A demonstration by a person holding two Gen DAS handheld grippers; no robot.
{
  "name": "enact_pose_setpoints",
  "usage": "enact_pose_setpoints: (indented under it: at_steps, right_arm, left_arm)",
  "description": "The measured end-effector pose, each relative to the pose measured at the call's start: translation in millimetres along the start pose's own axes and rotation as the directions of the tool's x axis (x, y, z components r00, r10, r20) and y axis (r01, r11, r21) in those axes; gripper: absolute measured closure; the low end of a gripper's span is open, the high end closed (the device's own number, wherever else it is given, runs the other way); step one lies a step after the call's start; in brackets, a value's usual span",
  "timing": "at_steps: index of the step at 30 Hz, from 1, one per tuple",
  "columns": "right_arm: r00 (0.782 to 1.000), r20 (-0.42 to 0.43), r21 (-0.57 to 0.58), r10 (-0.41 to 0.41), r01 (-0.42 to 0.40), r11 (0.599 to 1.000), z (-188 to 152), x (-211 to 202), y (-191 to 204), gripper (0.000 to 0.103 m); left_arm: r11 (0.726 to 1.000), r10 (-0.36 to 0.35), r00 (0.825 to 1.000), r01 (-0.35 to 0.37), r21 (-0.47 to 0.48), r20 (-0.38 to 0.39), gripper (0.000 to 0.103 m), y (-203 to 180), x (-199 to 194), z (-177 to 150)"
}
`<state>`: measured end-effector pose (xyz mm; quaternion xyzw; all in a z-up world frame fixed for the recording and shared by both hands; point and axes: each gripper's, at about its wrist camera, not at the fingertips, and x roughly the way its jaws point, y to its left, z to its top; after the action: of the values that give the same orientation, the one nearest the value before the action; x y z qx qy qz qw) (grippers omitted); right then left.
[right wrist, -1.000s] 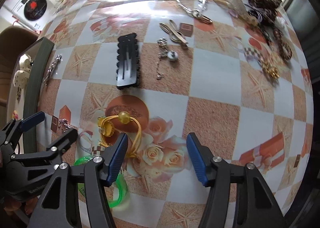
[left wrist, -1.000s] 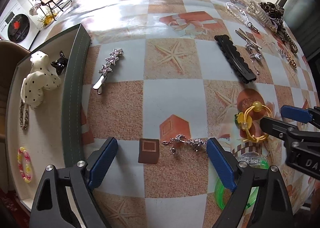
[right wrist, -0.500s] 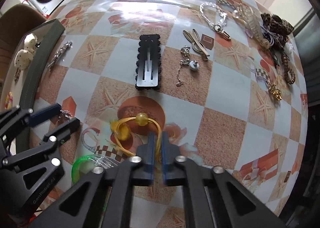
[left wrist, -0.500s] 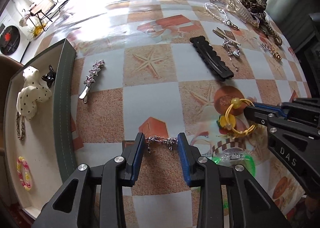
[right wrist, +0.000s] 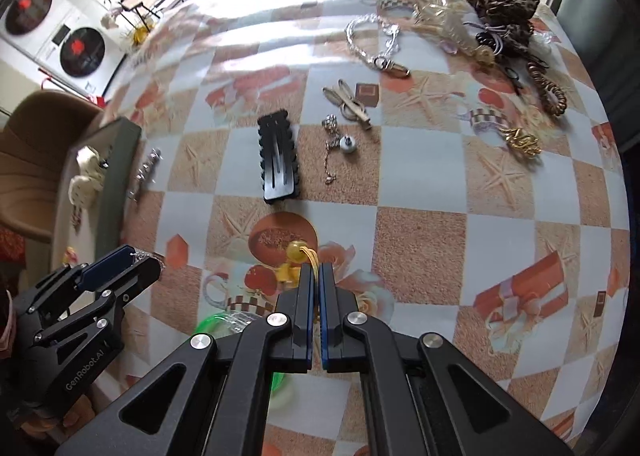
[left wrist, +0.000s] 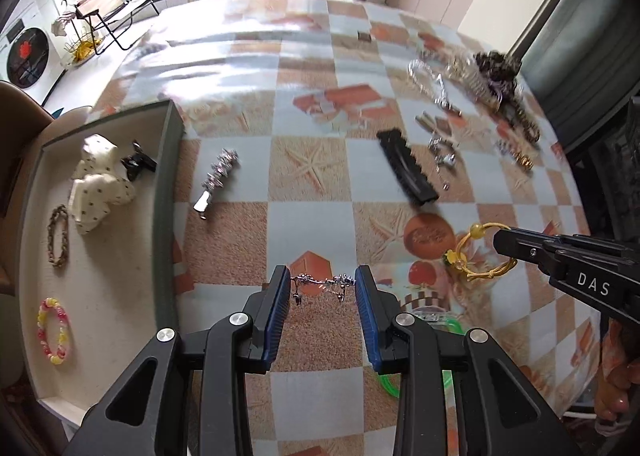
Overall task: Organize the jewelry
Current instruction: 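Grasp the silver chain with the left tool while the right tool grasps the yellow hair tie, then carry the chain and hair tie into the white tray and open both tools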
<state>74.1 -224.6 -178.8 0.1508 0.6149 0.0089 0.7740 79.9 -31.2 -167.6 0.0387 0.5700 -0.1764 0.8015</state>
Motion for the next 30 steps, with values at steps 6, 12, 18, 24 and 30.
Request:
enact_pose_setpoints:
  at_steps: [6,12,18,24,30]
  right_arm:
    - [0.999,0.030,0.001,0.025,-0.025,1.000,4,-20,9,0.101]
    - [0.996,0.050,-0.018,0.076,-0.075,0.997,18,-32,34,0.101]
    - [0.991,0.051,-0.085,0.126,-0.122,0.989,33,-32,76,0.101]
    - [0.980,0.018,-0.185,0.196,-0.189,0.964,48,-20,138,0.101]
    - [0.965,-0.017,-0.283,0.260,-0.254,0.925,64,-5,205,0.101]
  left_arm:
    - [0.999,-0.007,0.999,0.009,-0.043,0.049,0.066,16,-26,2]
    - [0.995,0.012,0.996,-0.003,-0.097,0.085,0.066,43,-46,0]
    - [0.985,0.053,0.993,-0.034,-0.168,0.108,0.066,82,-62,-9]
    - [0.962,0.117,0.986,-0.084,-0.259,0.115,0.066,133,-72,-20]
    - [0.928,0.178,0.978,-0.130,-0.350,0.109,0.066,183,-73,-30]
